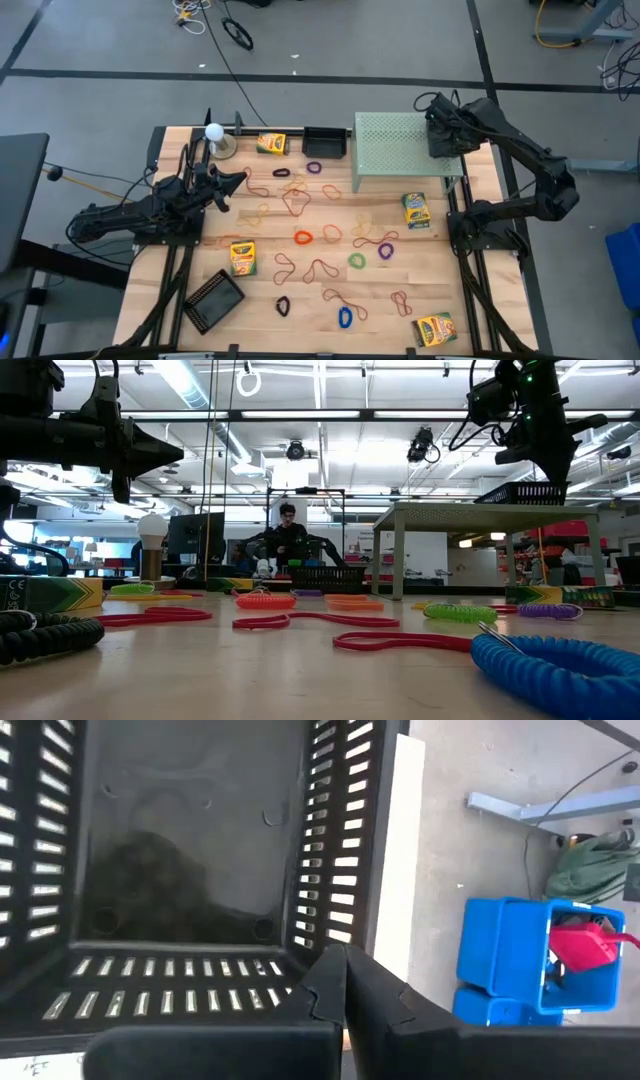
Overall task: Pick & Place Office Desk Supplies
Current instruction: Put the middle black basket on the shelf on the shelf, then put the top black basket on the shelf on the shelf
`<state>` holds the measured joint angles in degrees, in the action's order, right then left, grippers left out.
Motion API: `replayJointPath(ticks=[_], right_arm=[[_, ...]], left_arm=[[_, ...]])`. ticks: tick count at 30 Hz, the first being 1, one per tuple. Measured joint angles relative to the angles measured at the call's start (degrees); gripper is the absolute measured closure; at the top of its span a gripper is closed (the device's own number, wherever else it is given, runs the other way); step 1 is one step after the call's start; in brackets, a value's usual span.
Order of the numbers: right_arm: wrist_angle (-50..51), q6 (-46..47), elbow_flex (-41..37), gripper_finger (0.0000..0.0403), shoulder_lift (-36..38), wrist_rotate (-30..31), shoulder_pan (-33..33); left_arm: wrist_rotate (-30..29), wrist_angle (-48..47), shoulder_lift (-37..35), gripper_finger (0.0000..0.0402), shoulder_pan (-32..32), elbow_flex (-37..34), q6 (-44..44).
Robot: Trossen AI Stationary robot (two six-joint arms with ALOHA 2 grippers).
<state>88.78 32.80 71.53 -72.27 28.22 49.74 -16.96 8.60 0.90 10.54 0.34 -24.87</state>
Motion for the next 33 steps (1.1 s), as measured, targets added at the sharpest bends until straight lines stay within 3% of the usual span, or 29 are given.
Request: replayJointPath(ticks=[11, 15, 19, 25, 33], right_arm=[[0.33, -0.08, 3.23, 0.0394, 1.26, 0.62, -1.40], [-1.61, -1.81, 6.57, 0.0394, 4.70, 0.00, -7.19], [-12.63, -2.46, 4.61, 0.0398, 9.87, -3.77, -17.08], [-33.94, -0.44, -3.66, 0.0395, 15.23, -3.62, -31.41], [-51.88, -1.55, -12.34, 0.0397, 13.63, -3.43, -42.39]], left_arm=[[-0.85, 0.23, 0.00, 0.0381, -0.01, 0.00, -2.44], [2.96, 0.24, 0.22, 0.0381, -0.01, 0.00, -6.34], [3.68, -1.41, 2.60, 0.0381, -0.08, 1.77, -5.73], [3.36, -3.24, 11.59, 0.0381, 0.05, 8.63, -3.08], [2.04, -13.74, 33.07, 0.0396, 0.70, 21.37, -6.77]])
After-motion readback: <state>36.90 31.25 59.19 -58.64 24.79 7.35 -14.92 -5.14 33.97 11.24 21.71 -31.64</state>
